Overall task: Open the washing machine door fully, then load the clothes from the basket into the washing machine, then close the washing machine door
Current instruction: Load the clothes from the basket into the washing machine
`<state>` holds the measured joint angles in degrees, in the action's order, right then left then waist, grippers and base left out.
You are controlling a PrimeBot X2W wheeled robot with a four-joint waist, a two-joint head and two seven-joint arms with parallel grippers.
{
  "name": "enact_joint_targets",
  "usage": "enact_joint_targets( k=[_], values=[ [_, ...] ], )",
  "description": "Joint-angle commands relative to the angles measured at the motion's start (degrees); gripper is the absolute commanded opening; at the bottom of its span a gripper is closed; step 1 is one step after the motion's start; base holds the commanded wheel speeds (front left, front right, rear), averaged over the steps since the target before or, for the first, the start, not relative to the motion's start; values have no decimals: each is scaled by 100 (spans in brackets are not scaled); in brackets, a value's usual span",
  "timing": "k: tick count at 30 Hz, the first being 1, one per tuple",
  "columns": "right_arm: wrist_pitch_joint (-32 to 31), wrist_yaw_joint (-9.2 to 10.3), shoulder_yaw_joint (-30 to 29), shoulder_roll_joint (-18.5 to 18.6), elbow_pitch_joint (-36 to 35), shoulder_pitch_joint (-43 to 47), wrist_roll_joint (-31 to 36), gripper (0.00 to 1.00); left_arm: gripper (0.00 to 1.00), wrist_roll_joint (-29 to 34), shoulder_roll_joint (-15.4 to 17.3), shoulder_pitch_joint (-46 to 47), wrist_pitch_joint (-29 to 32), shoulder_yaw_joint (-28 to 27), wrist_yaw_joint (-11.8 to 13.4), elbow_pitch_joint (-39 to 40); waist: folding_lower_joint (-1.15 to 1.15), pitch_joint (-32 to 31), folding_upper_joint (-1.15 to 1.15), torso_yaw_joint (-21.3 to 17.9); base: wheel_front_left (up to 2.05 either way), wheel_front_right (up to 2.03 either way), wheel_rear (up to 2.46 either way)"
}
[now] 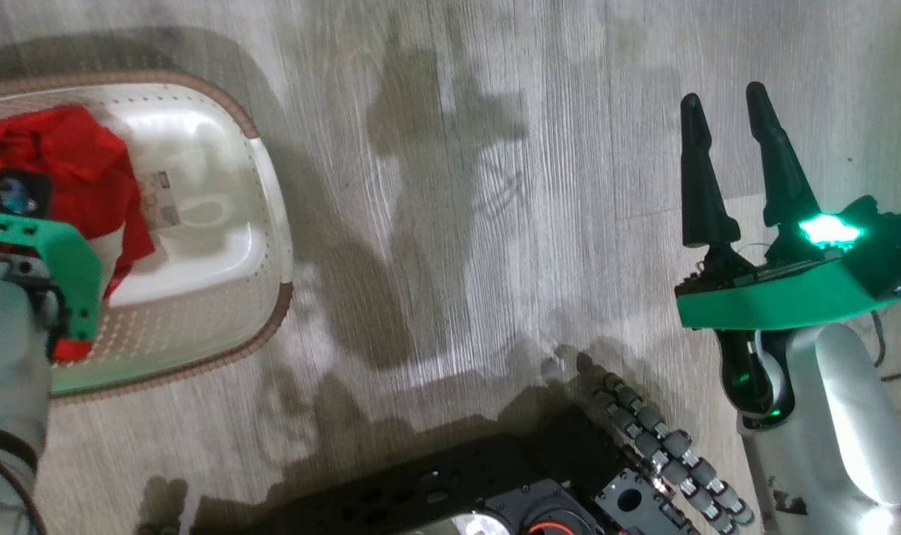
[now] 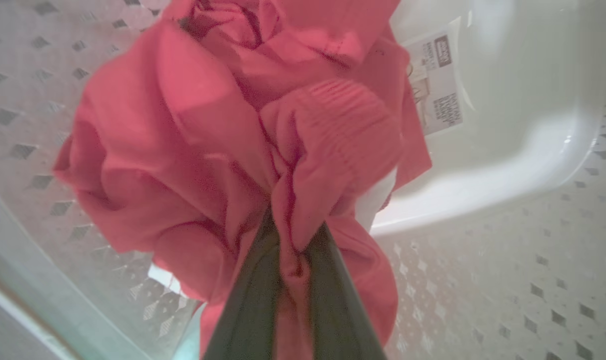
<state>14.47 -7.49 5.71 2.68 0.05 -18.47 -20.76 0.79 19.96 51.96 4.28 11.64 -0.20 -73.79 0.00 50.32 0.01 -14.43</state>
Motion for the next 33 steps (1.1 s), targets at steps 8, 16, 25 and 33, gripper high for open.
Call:
enact_joint_targets(
  k=[8,16,25,33],
  values=[
    [52,0,80,20,-133,194,97,100,0,-291,-111,-571,-623,-216,164,15,0,-603,-1,160,0,0,0],
    [52,0,-43,20,16,350,291,100,0,-545,-514,-755,-1134,-288,138,29,0,-1406,-1,423,0,0,0],
    [52,0,-149,20,166,581,480,100,0,-899,-883,-1166,-1889,-447,-72,449,0,-2439,-1,740,0,0,0],
    [52,0,-301,20,225,834,605,100,0,-961,-1027,-2102,-1926,-615,-213,2824,0,-3157,-1,972,0,0,0]
  ],
)
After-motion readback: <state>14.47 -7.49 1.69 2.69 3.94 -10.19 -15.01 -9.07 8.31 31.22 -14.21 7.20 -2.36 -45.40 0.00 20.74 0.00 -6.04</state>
